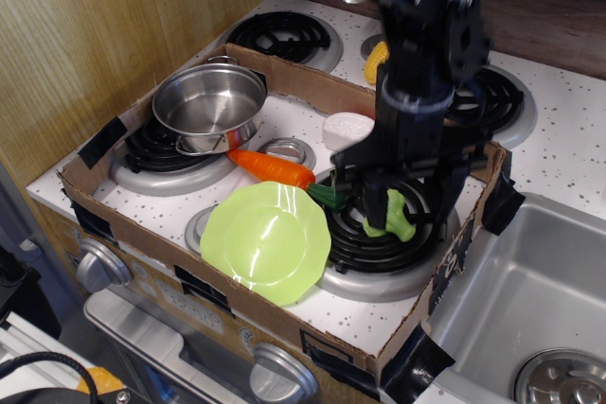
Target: Take broccoli out of pan
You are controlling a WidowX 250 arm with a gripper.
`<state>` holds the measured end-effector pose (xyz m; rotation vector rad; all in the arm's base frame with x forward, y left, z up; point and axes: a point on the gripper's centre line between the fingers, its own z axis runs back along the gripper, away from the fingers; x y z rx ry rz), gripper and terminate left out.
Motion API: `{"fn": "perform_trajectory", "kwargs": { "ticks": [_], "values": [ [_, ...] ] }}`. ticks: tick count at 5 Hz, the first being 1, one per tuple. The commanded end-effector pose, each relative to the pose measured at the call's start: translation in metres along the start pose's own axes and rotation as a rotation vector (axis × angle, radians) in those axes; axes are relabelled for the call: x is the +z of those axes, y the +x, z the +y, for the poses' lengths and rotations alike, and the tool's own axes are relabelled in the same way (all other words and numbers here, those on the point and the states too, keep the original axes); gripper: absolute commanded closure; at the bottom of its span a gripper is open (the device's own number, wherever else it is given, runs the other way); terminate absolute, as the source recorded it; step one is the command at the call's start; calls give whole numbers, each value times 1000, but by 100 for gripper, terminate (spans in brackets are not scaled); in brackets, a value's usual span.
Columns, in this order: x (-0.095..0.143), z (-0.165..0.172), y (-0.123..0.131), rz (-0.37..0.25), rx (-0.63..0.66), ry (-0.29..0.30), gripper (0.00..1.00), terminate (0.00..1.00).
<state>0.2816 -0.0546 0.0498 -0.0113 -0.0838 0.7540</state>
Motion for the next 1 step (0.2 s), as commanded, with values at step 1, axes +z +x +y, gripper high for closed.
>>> {"fn": "perform_trajectory", "kwargs": {
  "ticks": [1],
  "values": [
    [67, -10, 16, -58, -21, 50, 0, 100]
  ]
}}
